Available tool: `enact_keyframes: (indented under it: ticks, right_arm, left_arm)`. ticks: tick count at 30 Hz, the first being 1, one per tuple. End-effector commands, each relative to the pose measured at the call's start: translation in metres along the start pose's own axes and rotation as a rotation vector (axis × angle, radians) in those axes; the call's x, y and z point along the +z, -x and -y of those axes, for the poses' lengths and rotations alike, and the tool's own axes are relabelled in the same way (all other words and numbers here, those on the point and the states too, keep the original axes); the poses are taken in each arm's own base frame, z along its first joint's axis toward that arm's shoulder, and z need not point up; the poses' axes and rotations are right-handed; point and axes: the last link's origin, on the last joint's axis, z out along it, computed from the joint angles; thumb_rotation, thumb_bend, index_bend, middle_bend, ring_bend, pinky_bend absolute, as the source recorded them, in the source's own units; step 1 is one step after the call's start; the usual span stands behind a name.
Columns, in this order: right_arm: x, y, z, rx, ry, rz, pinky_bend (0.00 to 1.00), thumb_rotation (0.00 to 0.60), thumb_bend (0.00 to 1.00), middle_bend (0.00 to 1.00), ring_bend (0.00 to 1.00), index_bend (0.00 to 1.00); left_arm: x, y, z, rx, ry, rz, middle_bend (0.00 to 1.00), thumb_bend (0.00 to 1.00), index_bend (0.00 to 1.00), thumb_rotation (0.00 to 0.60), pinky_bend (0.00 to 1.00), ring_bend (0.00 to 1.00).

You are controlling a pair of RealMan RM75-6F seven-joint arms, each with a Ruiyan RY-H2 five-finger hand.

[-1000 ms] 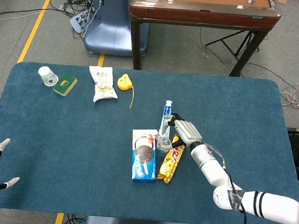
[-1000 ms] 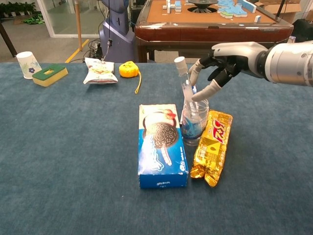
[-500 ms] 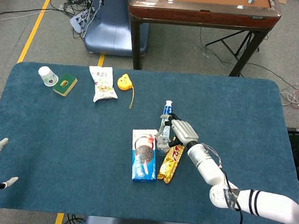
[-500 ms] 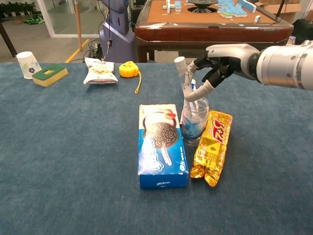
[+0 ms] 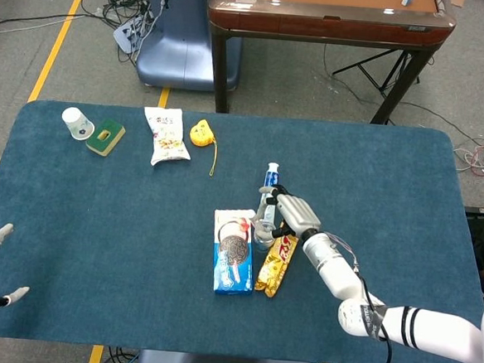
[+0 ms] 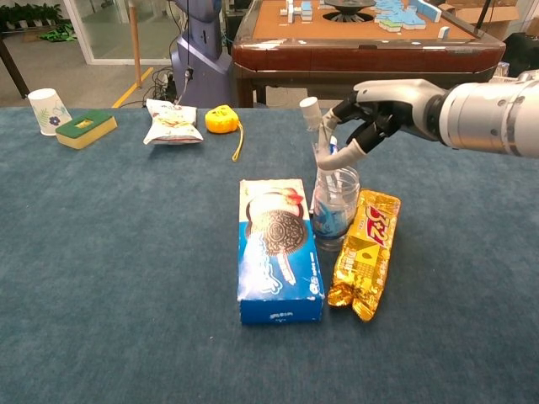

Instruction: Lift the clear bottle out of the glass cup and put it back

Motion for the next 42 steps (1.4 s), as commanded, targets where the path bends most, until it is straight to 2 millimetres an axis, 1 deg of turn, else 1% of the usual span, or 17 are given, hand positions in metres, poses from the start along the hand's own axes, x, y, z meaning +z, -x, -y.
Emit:
enact_keyframes:
  ticks: [1, 11, 26, 33, 38, 42]
  right_arm:
    - [0.001, 0.001, 0.001, 0.003, -0.002, 0.003, 0.14, 0.6, 0.3, 0.15, 0.01, 0.52]
    - [0.002, 0.005, 0.003, 0.005, -0.007, 0.011, 0.14, 0.6, 0.3, 0.15, 0.01, 0.52]
    - [0.0, 0.003, 0.0, 0.002, 0.006, 0.0, 0.14, 0.6, 0.36, 0.17, 0.01, 0.58]
    - [-0.001, 0.002, 0.0, 0.008, 0.006, -0.01, 0.14, 0.6, 0.38, 0.19, 0.01, 0.62]
    - [-0.006, -0.002, 0.005, 0.012, -0.011, -0.028, 0.14, 0.6, 0.39, 0.21, 0.01, 0.65]
    - [-0.011, -0.008, 0.01, 0.016, -0.03, -0.05, 0.14, 0.6, 0.39, 0.25, 0.05, 0.66]
  left_arm:
    - [0.0, 0.0, 0.0, -0.001, 0.0, -0.002, 0.16, 0.09, 0.0, 0.6, 0.44, 0.19]
    - [-0.001, -0.002, 0.001, -0.006, -0.002, -0.009, 0.16, 0.09, 0.0, 0.6, 0.44, 0.19]
    - [-0.001, -0.001, 0.0, -0.001, -0.003, -0.006, 0.16, 0.09, 0.0, 0.6, 0.44, 0.19]
    - [-0.001, -0.001, 0.001, 0.001, -0.004, -0.004, 0.16, 0.09, 0.0, 0.6, 0.44, 0.19]
    - [0.0, 0.0, 0.001, 0.004, -0.006, -0.001, 0.16, 0.09, 0.0, 0.6, 0.44, 0.19]
    - [0.0, 0.0, 0.001, 0.005, -0.007, 0.0, 0.16, 0.09, 0.0, 0.6, 0.44, 0.19]
